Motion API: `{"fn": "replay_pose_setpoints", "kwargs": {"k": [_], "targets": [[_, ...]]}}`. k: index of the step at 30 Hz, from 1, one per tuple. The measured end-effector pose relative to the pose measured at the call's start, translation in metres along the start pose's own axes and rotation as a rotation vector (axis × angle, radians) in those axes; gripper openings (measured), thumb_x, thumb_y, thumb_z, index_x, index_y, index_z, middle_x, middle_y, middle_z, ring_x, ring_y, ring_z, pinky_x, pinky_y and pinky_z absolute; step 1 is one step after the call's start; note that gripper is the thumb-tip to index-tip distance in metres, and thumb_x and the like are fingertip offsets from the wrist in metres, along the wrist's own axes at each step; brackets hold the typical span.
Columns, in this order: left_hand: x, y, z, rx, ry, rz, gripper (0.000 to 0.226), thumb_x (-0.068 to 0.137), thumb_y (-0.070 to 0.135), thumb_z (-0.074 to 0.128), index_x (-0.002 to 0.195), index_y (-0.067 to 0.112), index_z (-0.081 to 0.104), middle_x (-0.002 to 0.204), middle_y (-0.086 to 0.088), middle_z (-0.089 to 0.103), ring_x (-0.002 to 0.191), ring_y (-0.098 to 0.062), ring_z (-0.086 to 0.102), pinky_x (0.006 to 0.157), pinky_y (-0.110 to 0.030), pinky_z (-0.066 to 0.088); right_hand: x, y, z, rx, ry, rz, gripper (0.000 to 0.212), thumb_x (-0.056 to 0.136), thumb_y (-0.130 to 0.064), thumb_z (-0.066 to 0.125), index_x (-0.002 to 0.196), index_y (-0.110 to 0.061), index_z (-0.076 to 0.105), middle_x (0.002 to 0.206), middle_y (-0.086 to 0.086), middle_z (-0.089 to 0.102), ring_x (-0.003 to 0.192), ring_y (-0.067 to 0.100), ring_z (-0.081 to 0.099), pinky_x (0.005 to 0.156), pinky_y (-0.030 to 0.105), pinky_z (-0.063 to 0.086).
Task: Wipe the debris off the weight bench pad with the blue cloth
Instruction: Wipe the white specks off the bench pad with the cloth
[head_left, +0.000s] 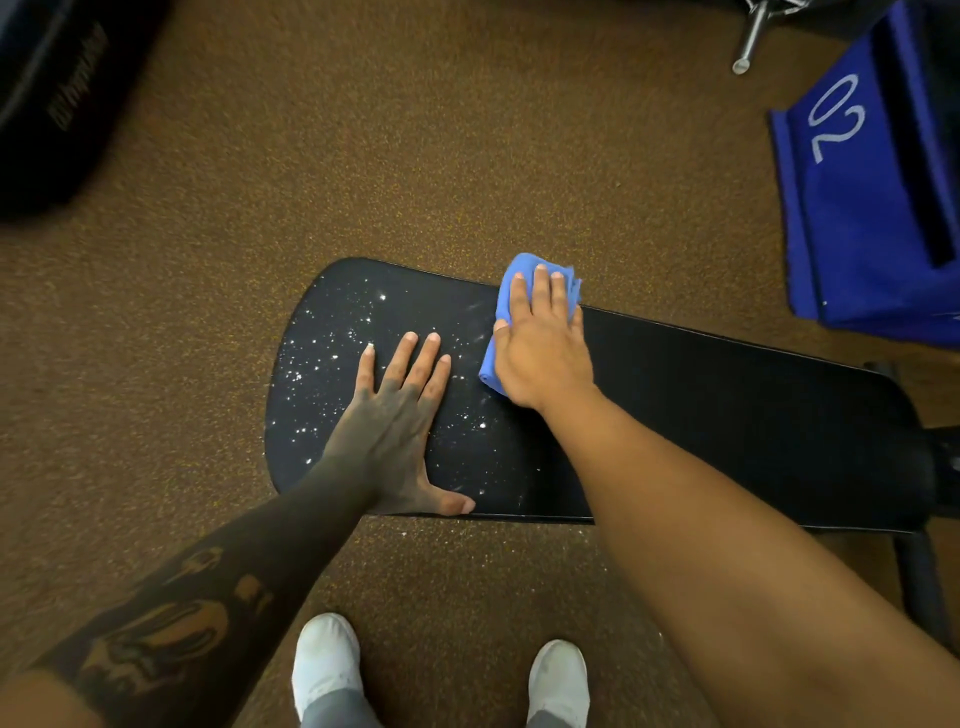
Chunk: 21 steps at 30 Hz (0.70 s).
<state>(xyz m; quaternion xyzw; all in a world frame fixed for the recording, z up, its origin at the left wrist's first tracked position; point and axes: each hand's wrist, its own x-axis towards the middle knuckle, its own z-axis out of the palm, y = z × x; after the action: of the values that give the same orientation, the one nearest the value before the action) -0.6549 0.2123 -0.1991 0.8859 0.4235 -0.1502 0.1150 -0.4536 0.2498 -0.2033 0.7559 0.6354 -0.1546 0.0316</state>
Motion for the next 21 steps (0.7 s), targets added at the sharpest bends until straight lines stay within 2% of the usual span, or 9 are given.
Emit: {"fn": "replay_pose_setpoints", "kwargs": {"k": [1, 5, 9, 10, 12, 14, 16, 17, 21], "targets": [[0.0, 0.0, 0.001, 0.0, -0.002, 0.001, 0.156, 0.046, 0.11, 0.024, 0.154, 0.007, -0.021, 0.164, -0.014, -0.029, 0.151, -0.033, -0.026, 0.122, -0.062, -0.004, 0.0, -0.007, 0.001, -0.001, 0.005, -0.001, 0.062, 0.104, -0.037, 0.024, 0.157, -0.014, 0.001, 0.166, 0.011, -0.008, 0.152, 0.029, -0.012, 0.122, 0.05, 0.0], [0.0, -0.001, 0.001, -0.007, 0.004, 0.008, 0.157, 0.045, 0.11, 0.023, 0.155, 0.006, -0.018, 0.165, -0.015, -0.026, 0.152, -0.033, -0.024, 0.122, -0.062, -0.005, -0.008, -0.01, 0.004, -0.079, -0.024, -0.26, 0.062, 0.104, -0.038, 0.026, 0.157, -0.017, 0.001, 0.166, 0.007, -0.007, 0.152, 0.026, -0.011, 0.122, 0.051, 0.003], [-0.001, -0.004, 0.0, 0.001, -0.005, 0.017, 0.156, 0.046, 0.109, 0.026, 0.154, 0.006, -0.02, 0.164, -0.015, -0.027, 0.152, -0.033, -0.025, 0.122, -0.062, -0.006, 0.003, 0.0, -0.003, -0.055, -0.024, -0.083, 0.061, 0.105, -0.037, 0.024, 0.157, -0.015, 0.001, 0.166, 0.008, -0.006, 0.152, 0.027, -0.01, 0.122, 0.051, 0.002], [-0.001, -0.004, 0.0, 0.005, -0.006, 0.017, 0.156, 0.046, 0.109, 0.025, 0.153, 0.006, -0.023, 0.164, -0.015, -0.028, 0.152, -0.033, -0.026, 0.122, -0.062, -0.006, 0.001, -0.006, -0.001, -0.068, -0.024, -0.129, 0.062, 0.104, -0.037, 0.024, 0.157, -0.015, 0.001, 0.166, 0.008, -0.006, 0.152, 0.027, -0.01, 0.122, 0.051, 0.002], [-0.002, -0.004, 0.001, 0.012, -0.004, 0.02, 0.155, 0.047, 0.109, 0.024, 0.15, 0.006, -0.027, 0.164, -0.015, -0.029, 0.151, -0.033, -0.027, 0.122, -0.062, -0.006, -0.011, -0.014, 0.001, -0.15, -0.036, -0.333, 0.062, 0.104, -0.038, 0.025, 0.158, -0.016, 0.004, 0.166, 0.007, -0.004, 0.152, 0.026, -0.008, 0.122, 0.051, 0.002], [-0.004, -0.005, 0.001, 0.006, 0.004, 0.021, 0.154, 0.047, 0.109, 0.024, 0.15, 0.006, -0.026, 0.164, -0.014, -0.027, 0.151, -0.033, -0.026, 0.122, -0.062, -0.005, -0.017, -0.01, -0.004, -0.21, -0.005, -0.418, 0.063, 0.1, -0.044, 0.024, 0.157, -0.018, 0.016, 0.166, 0.009, 0.006, 0.153, 0.027, 0.0, 0.121, 0.052, 0.001], [-0.006, -0.008, 0.0, -0.006, 0.002, 0.011, 0.155, 0.047, 0.109, 0.026, 0.154, 0.006, -0.021, 0.165, -0.014, -0.025, 0.152, -0.032, -0.025, 0.122, -0.062, -0.005, -0.012, -0.009, -0.012, -0.171, 0.097, -0.303, 0.064, 0.097, -0.046, 0.02, 0.153, -0.016, 0.029, 0.163, 0.014, 0.017, 0.151, 0.032, 0.009, 0.12, 0.055, 0.001], [-0.006, -0.01, 0.0, -0.011, 0.002, 0.005, 0.155, 0.047, 0.109, 0.026, 0.155, 0.006, -0.019, 0.166, -0.013, -0.024, 0.152, -0.032, -0.025, 0.122, -0.062, -0.004, -0.007, -0.012, -0.012, -0.132, 0.127, -0.242, 0.062, 0.099, -0.044, 0.02, 0.153, -0.015, 0.029, 0.163, 0.014, 0.016, 0.151, 0.032, 0.009, 0.12, 0.056, 0.001], [-0.007, -0.012, 0.0, -0.019, -0.003, 0.006, 0.155, 0.046, 0.109, 0.026, 0.155, 0.007, -0.017, 0.166, -0.013, -0.023, 0.153, -0.033, -0.023, 0.122, -0.062, -0.004, 0.012, -0.025, 0.0, -0.02, -0.019, -0.173, 0.057, 0.104, -0.04, 0.022, 0.157, -0.021, 0.009, 0.166, 0.009, -0.007, 0.152, 0.03, -0.009, 0.12, 0.055, 0.004]]}}
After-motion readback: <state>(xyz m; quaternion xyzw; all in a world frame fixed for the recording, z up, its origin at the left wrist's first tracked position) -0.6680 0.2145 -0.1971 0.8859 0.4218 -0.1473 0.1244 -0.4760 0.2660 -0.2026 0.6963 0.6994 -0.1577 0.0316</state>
